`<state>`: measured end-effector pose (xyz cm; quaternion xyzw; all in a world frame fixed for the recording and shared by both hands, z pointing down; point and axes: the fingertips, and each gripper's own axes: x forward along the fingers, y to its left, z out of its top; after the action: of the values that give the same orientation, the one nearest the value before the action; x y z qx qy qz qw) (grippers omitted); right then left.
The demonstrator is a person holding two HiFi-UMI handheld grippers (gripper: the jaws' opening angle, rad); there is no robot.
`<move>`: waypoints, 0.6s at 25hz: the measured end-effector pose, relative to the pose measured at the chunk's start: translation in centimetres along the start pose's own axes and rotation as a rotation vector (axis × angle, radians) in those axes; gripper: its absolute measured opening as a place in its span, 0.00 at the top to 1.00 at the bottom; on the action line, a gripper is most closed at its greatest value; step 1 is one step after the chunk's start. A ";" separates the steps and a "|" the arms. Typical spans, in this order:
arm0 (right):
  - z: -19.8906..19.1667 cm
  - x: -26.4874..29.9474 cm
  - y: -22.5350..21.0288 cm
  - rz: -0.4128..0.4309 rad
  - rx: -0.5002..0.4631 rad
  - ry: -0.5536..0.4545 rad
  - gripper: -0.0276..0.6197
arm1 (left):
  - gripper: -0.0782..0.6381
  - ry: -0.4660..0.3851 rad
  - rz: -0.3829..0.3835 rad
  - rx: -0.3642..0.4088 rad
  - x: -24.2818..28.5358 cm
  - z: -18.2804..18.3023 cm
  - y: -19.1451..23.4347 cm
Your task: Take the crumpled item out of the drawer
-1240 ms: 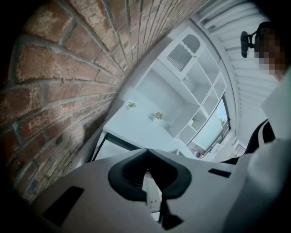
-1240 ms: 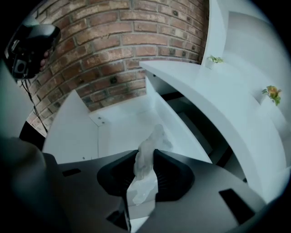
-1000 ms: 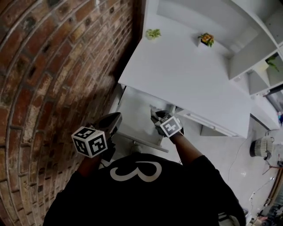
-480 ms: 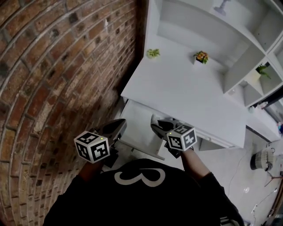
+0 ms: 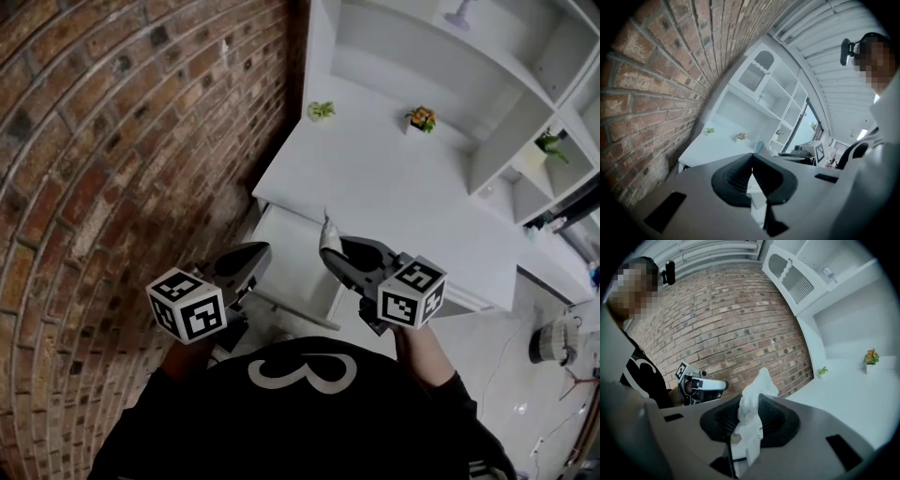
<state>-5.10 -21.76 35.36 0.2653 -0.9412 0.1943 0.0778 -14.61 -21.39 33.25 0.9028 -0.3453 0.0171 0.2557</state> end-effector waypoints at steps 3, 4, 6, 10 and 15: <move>1.6 -1.4 1.0 0.016 -0.026 -0.054 0.79 | 0.89 -0.023 -0.014 0.019 -0.2 0.8 -1.5; 2.1 -1.8 1.1 0.014 -0.030 -0.072 0.79 | 0.89 -0.029 -0.019 0.026 -0.1 1.1 -2.0; 2.7 -2.7 1.1 0.008 -0.033 -0.099 0.79 | 0.89 -0.038 -0.027 0.041 0.0 1.5 -2.9; 3.7 -4.3 1.6 0.018 -0.056 -0.138 0.79 | 0.89 -0.050 -0.040 0.058 0.4 1.9 -4.3; 4.5 -5.6 2.1 0.036 -0.072 -0.169 0.79 | 0.89 -0.051 -0.050 0.068 1.1 2.0 -5.5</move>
<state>-1.70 -19.34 29.17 0.2609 -0.9554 0.1385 0.0042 -10.60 -19.57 29.28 0.9195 -0.3282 -0.0006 0.2165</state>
